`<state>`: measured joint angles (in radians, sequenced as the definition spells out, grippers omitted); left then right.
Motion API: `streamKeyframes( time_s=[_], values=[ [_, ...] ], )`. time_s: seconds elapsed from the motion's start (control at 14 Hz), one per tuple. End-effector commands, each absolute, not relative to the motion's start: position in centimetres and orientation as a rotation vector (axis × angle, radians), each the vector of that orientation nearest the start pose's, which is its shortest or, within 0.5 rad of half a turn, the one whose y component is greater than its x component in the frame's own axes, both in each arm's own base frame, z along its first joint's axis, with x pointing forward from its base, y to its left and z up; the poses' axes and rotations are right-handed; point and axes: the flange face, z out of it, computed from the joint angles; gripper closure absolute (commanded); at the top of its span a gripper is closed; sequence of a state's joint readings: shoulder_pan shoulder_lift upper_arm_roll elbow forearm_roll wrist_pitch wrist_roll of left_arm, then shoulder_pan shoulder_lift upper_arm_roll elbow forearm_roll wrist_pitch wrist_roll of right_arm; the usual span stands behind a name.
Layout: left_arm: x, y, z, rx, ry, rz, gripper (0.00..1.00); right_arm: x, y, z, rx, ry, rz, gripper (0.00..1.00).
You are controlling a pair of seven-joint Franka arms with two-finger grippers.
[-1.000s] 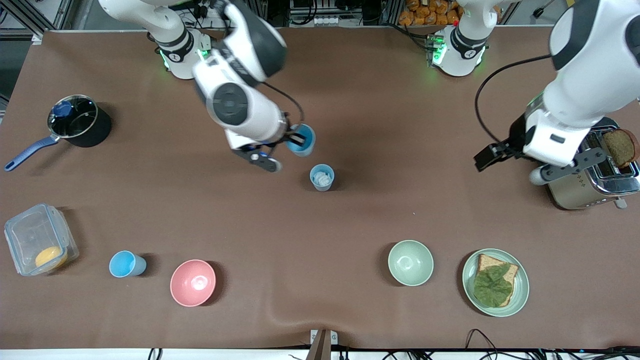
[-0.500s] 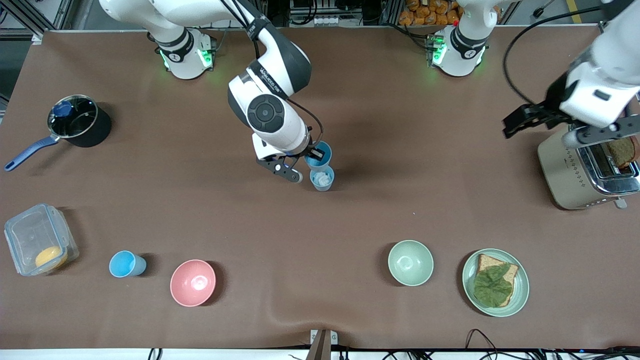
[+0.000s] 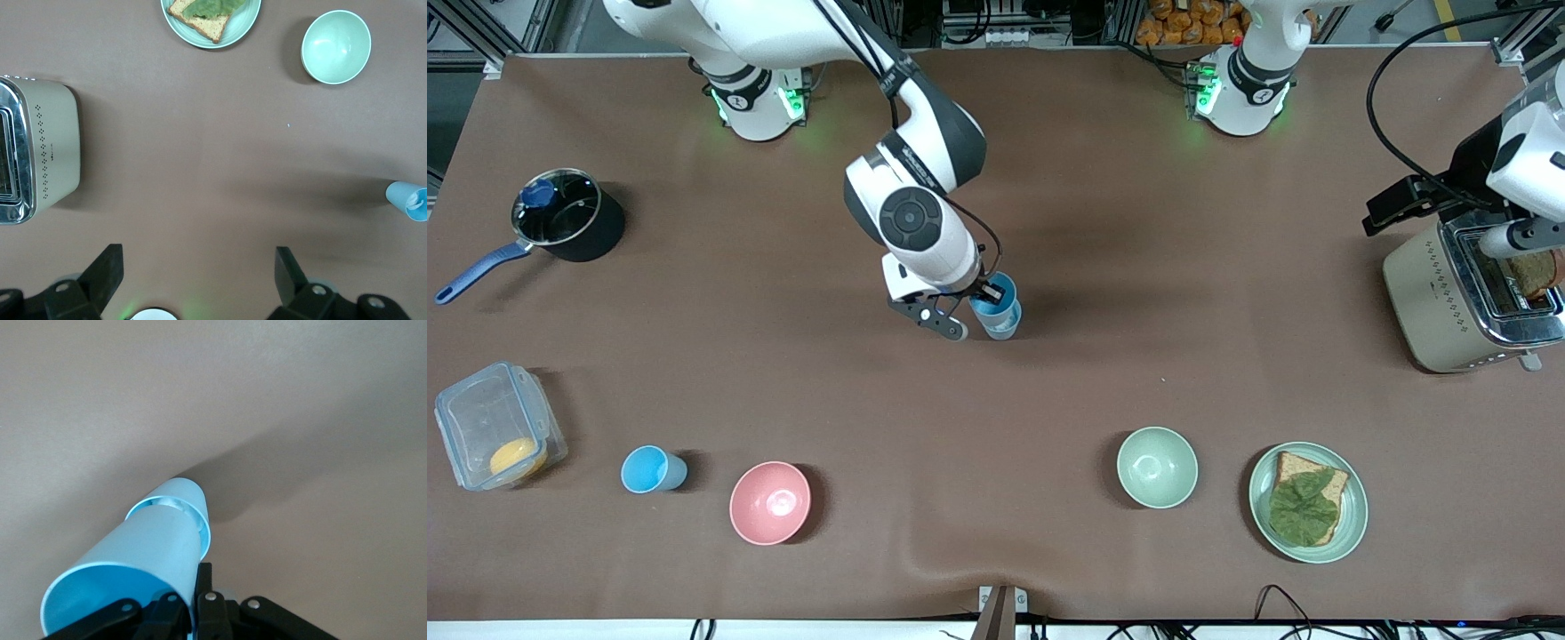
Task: Stack blue cups with both arms
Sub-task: 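Lower the right gripper's cup into the placed cup and open it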
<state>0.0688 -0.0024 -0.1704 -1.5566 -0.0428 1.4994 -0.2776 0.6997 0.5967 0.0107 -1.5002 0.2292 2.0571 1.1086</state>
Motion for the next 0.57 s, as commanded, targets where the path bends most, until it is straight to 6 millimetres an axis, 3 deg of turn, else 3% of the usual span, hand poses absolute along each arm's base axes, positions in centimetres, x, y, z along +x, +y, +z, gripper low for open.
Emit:
streamKeyframes(
  time_s=[0.0,0.36,0.43,0.5],
  values=[
    [53.5,-6.1,63.1,-3.183,-0.251,0.115,0.00,52.3,48.3,30.8,-2.956,0.735,0.241,1.00],
    [53.6,-7.2,63.1,-3.166,-0.222,0.108,0.00,52.0,48.6,30.2,-2.971,0.722,0.236,1.00],
    [53.5,-7.3,63.2,-3.152,-0.215,0.110,0.00,52.1,48.5,30.2,-2.972,0.725,0.237,0.92],
    [53.5,-7.2,63.2,-3.129,-0.210,0.107,0.00,52.1,48.5,30.1,-2.973,0.720,0.238,0.55]
  ],
)
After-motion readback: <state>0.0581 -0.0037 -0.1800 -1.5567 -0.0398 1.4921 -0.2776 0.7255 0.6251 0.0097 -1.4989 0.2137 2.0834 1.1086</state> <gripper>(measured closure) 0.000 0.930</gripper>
